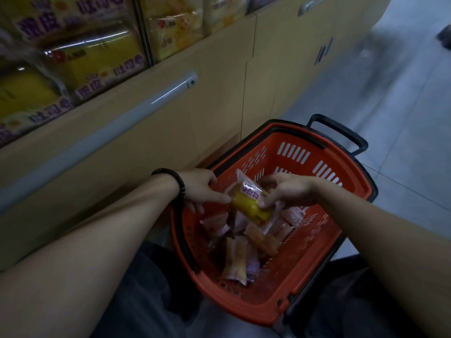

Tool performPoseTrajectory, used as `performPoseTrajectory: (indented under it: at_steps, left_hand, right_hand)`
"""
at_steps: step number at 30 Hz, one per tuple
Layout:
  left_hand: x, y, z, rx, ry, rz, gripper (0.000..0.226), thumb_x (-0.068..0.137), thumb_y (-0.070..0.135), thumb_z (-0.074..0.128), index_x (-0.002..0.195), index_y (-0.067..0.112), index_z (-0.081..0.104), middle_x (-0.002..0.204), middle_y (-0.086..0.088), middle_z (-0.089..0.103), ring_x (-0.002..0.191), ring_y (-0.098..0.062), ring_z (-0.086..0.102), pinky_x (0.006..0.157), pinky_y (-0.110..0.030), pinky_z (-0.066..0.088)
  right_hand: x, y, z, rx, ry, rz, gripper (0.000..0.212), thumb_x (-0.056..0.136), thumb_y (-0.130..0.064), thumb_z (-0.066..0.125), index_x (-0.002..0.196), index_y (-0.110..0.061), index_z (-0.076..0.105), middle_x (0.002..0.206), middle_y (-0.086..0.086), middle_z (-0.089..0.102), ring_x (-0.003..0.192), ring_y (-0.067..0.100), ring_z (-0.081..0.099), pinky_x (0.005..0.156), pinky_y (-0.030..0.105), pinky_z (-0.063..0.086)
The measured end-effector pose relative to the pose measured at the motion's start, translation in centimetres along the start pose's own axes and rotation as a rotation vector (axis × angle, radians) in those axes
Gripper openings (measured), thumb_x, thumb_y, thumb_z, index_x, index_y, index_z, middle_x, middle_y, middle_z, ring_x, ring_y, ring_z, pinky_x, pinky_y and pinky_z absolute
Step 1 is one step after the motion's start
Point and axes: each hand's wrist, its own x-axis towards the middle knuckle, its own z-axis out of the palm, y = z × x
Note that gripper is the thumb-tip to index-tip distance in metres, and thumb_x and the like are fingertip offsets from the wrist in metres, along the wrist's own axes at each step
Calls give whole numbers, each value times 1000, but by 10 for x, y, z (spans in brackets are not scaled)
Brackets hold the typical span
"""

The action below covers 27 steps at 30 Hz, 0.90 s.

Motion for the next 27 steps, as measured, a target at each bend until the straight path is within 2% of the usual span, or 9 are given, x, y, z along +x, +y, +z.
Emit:
performPoseTrajectory:
  at_steps: [2,5,7,11,14,17,21,25,27]
  left_hand:
    - [0,5,1,-92,-13,25,81,82,54,81,142,15,43,121,-6,68,85,-20,80,83,-46,65]
    - [4,13,2,-249,30,90,67,81,44,87,132,17,54,117,-7,73,92,-24,79,83,-50,65]
    - [4,17,2,-312,122,149,49,80,36,89,118,20,64,113,-4,74,98,-23,77,81,-52,65]
    - [3,17,-3,-235,248,165,36,74,34,93,101,33,69,110,4,73,102,-18,71,81,-42,65]
    - [2,16,-7,-153,281,137,40,76,39,91,109,36,68,112,7,70,101,-16,70,78,-35,61]
    - [4,14,-9,-173,259,112,32,83,35,86,110,32,69,97,8,72,86,-11,72,63,-27,58]
    - [7,11,-12,-144,270,109,14,88,36,79,98,28,72,82,10,70,67,-4,67,51,-19,48]
    - [9,12,-13,-148,220,75,19,95,36,71,104,20,74,102,0,78,93,-18,74,86,-39,62]
    - [8,14,-13,-155,213,85,17,98,33,67,103,17,73,104,-3,77,95,-20,74,89,-38,60]
  right_hand:
    - [4,7,5,156,-87,-89,65,82,-9,86,138,-2,54,124,26,70,111,48,69,99,65,53]
    - [9,9,16,300,-112,-158,61,82,-13,87,135,-5,57,98,13,69,75,24,61,64,37,48]
    - [6,4,19,319,-118,-215,49,89,-9,80,132,-7,58,92,7,69,66,13,59,59,26,48]
    - [14,12,17,345,-109,-131,38,96,6,63,133,-2,57,116,22,72,91,28,76,79,37,59]
    - [46,32,27,-208,158,94,11,96,-8,69,106,-6,71,102,16,73,103,35,71,61,25,56]
    - [65,52,52,-837,172,241,48,101,-34,66,141,-8,60,143,13,60,132,30,55,96,25,45]
    - [101,102,65,-810,218,270,55,98,-52,58,145,-23,57,147,12,58,134,34,56,113,43,45]
    - [103,107,75,-858,199,188,57,101,-52,53,151,-25,50,153,10,53,140,34,52,115,50,43]
    - [101,98,77,-835,244,157,61,104,-56,43,157,-26,43,159,10,46,144,32,47,117,44,40]
